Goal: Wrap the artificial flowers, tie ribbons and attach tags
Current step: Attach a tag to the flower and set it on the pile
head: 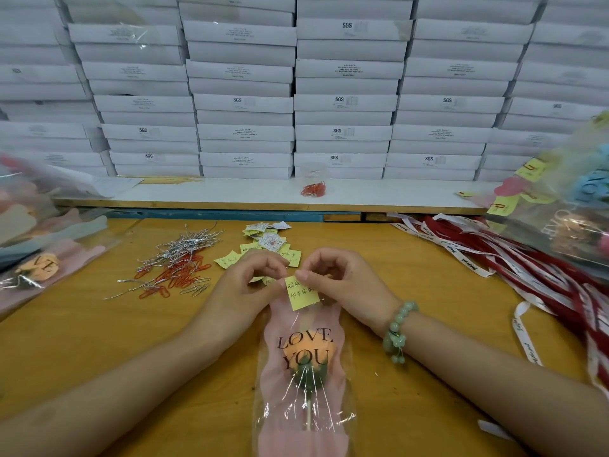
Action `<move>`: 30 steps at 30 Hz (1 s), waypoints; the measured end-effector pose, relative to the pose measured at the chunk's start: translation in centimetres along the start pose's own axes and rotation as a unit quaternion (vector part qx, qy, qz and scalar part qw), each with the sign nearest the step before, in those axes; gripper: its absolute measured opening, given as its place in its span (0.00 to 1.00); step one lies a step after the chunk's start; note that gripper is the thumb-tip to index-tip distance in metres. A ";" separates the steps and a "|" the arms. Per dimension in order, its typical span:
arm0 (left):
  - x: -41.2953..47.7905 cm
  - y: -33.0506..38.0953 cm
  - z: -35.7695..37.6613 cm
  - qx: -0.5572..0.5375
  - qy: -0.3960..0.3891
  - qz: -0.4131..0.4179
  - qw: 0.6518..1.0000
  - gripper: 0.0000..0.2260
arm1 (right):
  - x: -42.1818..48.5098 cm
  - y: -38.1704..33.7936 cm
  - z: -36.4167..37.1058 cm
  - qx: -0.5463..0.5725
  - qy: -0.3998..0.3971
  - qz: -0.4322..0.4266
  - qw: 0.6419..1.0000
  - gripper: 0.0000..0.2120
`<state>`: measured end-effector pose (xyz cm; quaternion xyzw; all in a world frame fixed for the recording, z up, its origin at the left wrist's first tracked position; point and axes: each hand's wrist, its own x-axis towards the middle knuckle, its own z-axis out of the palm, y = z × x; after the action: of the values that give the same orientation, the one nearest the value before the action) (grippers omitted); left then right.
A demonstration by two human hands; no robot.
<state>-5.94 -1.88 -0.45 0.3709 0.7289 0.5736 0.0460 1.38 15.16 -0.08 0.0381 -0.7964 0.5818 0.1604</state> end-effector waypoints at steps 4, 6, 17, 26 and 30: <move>-0.1 0.3 -0.1 -0.027 -0.002 0.018 0.999 0.08 | -0.1 0.1 0.3 0.008 0.000 0.012 1.000 0.07; -0.2 0.3 -0.1 -0.037 -0.004 0.007 0.999 0.07 | -0.1 0.1 0.3 0.006 -0.004 0.013 1.000 0.08; -0.2 0.8 0.4 -0.002 -0.043 -0.054 0.998 0.15 | 0.0 0.2 0.5 -0.034 0.009 -0.009 0.999 0.07; 0.4 -0.9 0.0 -0.021 -0.033 -0.049 0.998 0.05 | 0.1 0.4 0.5 -0.031 0.008 0.013 0.999 0.04; 0.5 -1.1 0.0 -0.040 -0.021 -0.055 0.997 0.05 | 0.0 0.3 0.4 -0.038 -0.002 0.018 0.999 0.05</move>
<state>-6.84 -1.69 -1.27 0.3398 0.7235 0.5911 0.1079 1.19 14.88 -0.47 0.0189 -0.8187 0.5539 0.1499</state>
